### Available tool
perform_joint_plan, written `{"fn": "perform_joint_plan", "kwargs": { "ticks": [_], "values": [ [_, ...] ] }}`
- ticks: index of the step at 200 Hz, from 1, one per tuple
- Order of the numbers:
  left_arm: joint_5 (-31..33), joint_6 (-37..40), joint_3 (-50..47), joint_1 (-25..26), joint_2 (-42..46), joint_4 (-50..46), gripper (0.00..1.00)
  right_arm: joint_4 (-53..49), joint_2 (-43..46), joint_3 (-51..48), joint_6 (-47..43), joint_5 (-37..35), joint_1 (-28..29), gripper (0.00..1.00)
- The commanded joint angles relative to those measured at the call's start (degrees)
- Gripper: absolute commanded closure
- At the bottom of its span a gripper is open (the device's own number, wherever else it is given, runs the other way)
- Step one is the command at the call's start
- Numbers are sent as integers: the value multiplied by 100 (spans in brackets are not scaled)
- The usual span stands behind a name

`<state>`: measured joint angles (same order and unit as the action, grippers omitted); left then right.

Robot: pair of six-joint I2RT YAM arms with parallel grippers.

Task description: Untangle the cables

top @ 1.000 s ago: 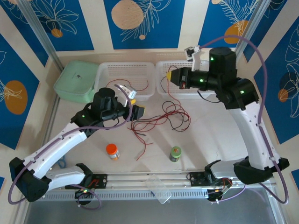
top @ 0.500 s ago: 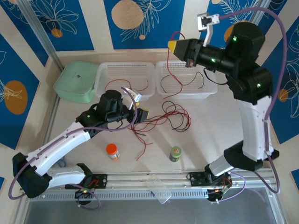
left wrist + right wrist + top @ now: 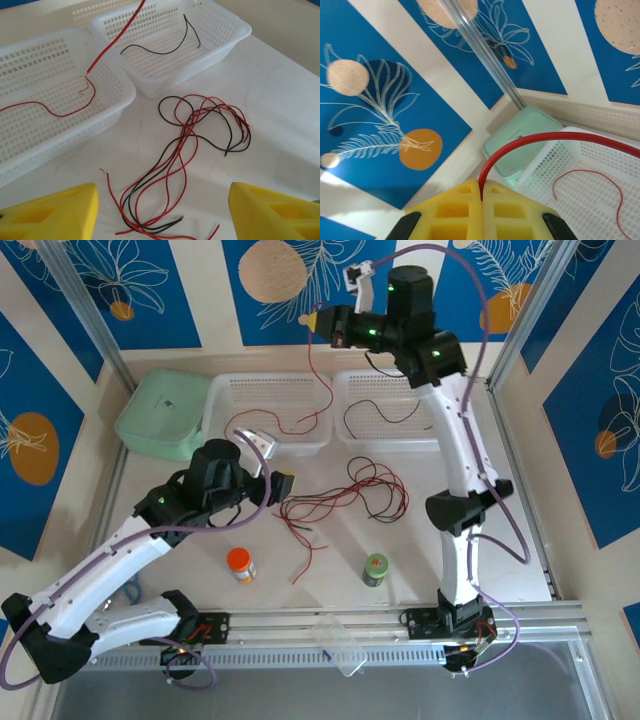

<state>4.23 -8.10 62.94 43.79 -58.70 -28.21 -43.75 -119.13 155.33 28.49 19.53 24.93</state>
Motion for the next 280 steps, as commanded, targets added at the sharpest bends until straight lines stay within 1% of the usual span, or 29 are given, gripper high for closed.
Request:
{"fn": "perform_joint_plan", "kwargs": {
  "ticks": [1, 37, 61, 117, 184, 247, 258, 265, 280],
  "values": [
    [85, -103, 26, 45, 112, -185, 31, 357, -410, 320, -225, 43, 11, 100],
    [-32, -246, -44, 43, 172, -194, 31, 658, -1173, 316, -913, -357, 241, 100],
    [-88, -346, -105, 51, 209, -177, 31, 743, -1583, 316, -1200, -524, 352, 100],
    [-133, -434, -141, 59, 227, -133, 32, 530, -2202, 181, -1782, -773, 586, 100],
    [-71, -533, -172, 53, 263, -249, 31, 103, -2846, 21, -1556, -920, 698, 100],
    [-78, -794, -98, 57, -173, -597, 32, -462, -3195, -43, -1474, -1034, 709, 100],
    [-97, -798, -80, 67, -224, -607, 32, -486, -3204, -103, -1463, -1048, 706, 96],
    [-98, -795, -65, 64, -251, -620, 32, -494, -3204, -127, -1462, -1056, 706, 92],
    [-57, -806, -24, 63, -312, -687, 32, -531, -3221, -146, -1449, -1073, 698, 78]
  ]
}}
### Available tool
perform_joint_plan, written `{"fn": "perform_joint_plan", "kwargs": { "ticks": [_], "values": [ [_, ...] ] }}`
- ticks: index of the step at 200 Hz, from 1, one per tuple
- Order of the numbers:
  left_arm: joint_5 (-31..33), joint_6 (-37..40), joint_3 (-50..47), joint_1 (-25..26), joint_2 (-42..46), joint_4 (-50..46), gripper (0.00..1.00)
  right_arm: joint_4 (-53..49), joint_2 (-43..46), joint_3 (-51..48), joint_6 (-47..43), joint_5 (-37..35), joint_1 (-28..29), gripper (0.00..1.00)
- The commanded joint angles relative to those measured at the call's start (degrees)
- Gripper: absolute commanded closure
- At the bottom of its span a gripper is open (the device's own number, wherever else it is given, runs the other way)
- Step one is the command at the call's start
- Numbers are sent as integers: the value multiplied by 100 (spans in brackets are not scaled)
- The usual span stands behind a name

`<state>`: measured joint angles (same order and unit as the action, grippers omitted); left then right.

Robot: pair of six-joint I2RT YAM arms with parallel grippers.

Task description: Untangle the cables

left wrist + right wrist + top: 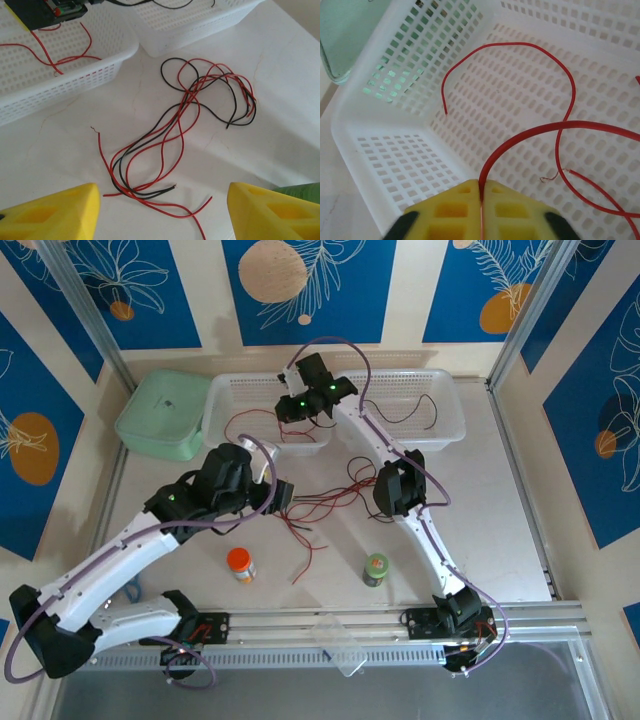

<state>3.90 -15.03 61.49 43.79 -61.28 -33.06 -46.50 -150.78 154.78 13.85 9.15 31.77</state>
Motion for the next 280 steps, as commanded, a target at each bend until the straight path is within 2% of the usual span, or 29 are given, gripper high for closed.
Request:
{"fn": "perform_joint_plan", "kwargs": {
  "ticks": [1, 30, 51, 102, 124, 151, 179, 198, 239, 280],
  "values": [
    [-18, -118, 123, 66, -57, -206, 32, -264, -57, -94, 14, -36, 18, 77],
    [97, -187, 232, 73, -263, -413, 33, -266, -66, -50, 120, 15, 14, 52],
    [94, -207, 296, 76, -421, -465, 33, -310, -24, 114, 177, 61, 22, 39],
    [-41, -25, 405, 94, -765, -530, 35, -665, 851, 110, 175, -167, -56, 24],
    [-115, 190, 489, 95, -1104, -535, 36, -846, 1608, -234, 216, -509, -113, 23],
    [-307, 508, 687, 95, -1783, -465, 41, -1036, 2748, -1132, 578, -990, -281, 25],
    [-607, 886, 1026, 94, -2643, -315, 48, -466, 4372, -3103, 819, -1230, -441, 31],
    [-809, 1131, 1424, 94, -3303, -407, 57, -30, 5484, -4424, 882, -1379, -487, 34],
    [-1299, 1496, 2018, 177, -4341, -712, 60, 75, 7312, -6300, 1016, -1623, -715, 38],
    [-1472, 1870, 2179, 367, -4967, -1012, 60, -109, 8474, -7350, 1163, -1622, -1046, 38]
  ]
}}
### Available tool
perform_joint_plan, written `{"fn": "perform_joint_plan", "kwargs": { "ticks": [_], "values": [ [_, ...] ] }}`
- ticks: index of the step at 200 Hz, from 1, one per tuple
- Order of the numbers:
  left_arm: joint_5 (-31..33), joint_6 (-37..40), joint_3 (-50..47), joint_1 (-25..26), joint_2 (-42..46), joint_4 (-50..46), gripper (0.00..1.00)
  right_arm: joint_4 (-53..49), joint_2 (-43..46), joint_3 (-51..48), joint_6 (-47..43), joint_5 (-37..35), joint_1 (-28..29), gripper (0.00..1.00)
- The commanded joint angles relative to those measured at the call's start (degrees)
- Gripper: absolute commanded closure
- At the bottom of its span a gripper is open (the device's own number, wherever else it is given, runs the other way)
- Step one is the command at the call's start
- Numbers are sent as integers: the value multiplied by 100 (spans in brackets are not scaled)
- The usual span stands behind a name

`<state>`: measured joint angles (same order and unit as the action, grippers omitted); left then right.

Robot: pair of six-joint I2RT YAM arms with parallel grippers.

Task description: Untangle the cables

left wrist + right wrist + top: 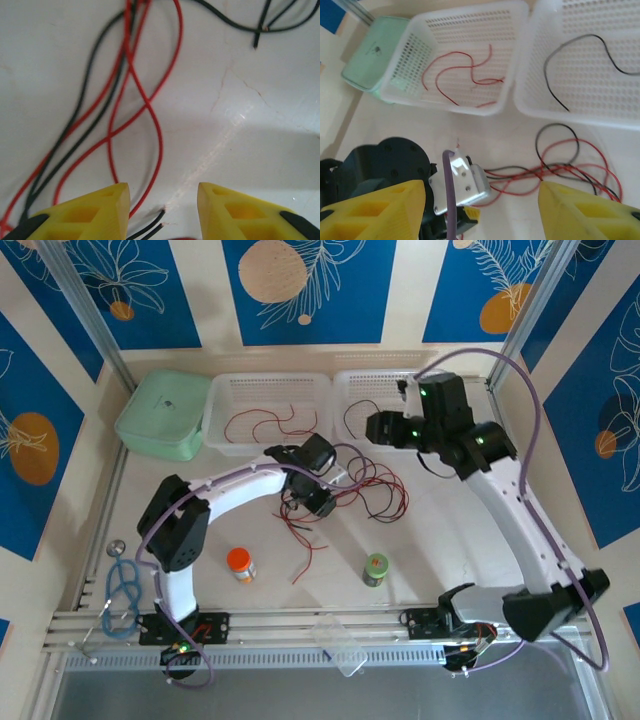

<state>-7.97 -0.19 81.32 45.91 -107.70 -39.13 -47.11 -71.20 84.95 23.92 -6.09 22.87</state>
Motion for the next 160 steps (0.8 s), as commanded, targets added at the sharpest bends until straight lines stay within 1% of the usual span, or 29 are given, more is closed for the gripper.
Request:
{"fn": "perform_joint_plan", "kwargs": {
  "ticks": [1, 46, 63, 92, 128, 136, 140, 144, 146, 152, 160],
  "values": [
    [-281, 387, 203, 164, -336, -407, 60, -55, 540, -383, 156, -97, -163, 38],
    [-72, 353, 297, 183, -799, -304, 59, -147, 1200, -991, 319, 90, -448, 38],
    [132, 344, 327, 184, -929, -226, 59, -196, 1354, -1147, 354, 116, -494, 38],
    [653, 348, 306, 188, -1101, 26, 60, -292, 1574, -1325, 394, 143, -554, 39],
    [856, 396, 255, 200, -1227, 191, 61, -366, 1746, -1419, 429, 222, -597, 39],
    [880, 413, 223, 221, -1227, 226, 62, -373, 1770, -1420, 435, 239, -602, 39],
    [881, 429, 203, 225, -1227, 238, 66, -378, 1779, -1413, 438, 246, -604, 39],
    [891, 431, 193, 231, -1227, 246, 68, -379, 1785, -1411, 438, 254, -616, 39],
    [893, 436, 192, 227, -1225, 254, 71, -373, 1789, -1411, 442, 256, -617, 39],
    [899, 440, 168, 239, -1227, 264, 73, -370, 1798, -1411, 451, 274, -623, 39],
    [902, 440, 141, 242, -1228, 286, 82, -364, 1793, -1411, 460, 300, -626, 39]
  ]
}}
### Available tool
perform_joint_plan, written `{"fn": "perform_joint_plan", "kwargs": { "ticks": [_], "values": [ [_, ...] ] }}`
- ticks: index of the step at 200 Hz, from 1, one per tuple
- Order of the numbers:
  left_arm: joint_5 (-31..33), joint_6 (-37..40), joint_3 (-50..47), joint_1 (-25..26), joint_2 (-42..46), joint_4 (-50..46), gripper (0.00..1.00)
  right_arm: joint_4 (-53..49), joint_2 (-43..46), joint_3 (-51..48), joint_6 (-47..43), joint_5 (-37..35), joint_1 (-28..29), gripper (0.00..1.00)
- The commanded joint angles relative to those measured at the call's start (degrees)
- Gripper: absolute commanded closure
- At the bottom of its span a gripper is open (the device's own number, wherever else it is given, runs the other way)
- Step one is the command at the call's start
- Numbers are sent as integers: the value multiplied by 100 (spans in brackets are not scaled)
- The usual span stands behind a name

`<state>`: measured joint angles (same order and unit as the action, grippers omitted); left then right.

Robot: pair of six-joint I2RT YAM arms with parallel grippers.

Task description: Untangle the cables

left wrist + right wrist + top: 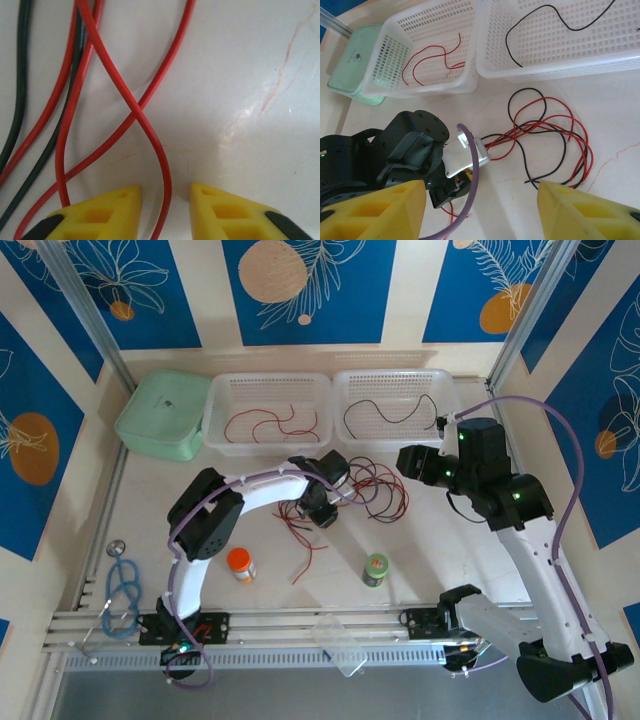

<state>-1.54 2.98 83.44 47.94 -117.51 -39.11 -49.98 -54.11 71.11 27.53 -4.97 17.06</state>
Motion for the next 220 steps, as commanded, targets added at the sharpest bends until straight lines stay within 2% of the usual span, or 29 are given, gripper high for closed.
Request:
{"fn": "perform_joint_plan", "kwargs": {
  "ticks": [1, 16, 62, 130, 181, 220],
  "values": [
    [260, 124, -72, 39, -246, 282, 84, -80, 84, -27, 97, 189, -45, 40],
    [297, 115, -141, 69, -213, 346, 100, -49, 92, -41, 115, 249, -54, 40],
    [367, -46, -135, 208, 497, 399, 100, -39, 187, -294, 179, 326, -101, 40],
    [288, -277, 846, 335, 2127, -3, 100, 691, 489, -1791, 701, 916, -277, 39],
    [37, -428, 1019, 398, 2799, 88, 100, 1873, 211, -2627, 1509, 1292, -282, 40],
    [-15, -430, 1601, 486, 3060, -155, 100, 2471, -348, -2822, 2077, 1053, -110, 42]
  ]
}}
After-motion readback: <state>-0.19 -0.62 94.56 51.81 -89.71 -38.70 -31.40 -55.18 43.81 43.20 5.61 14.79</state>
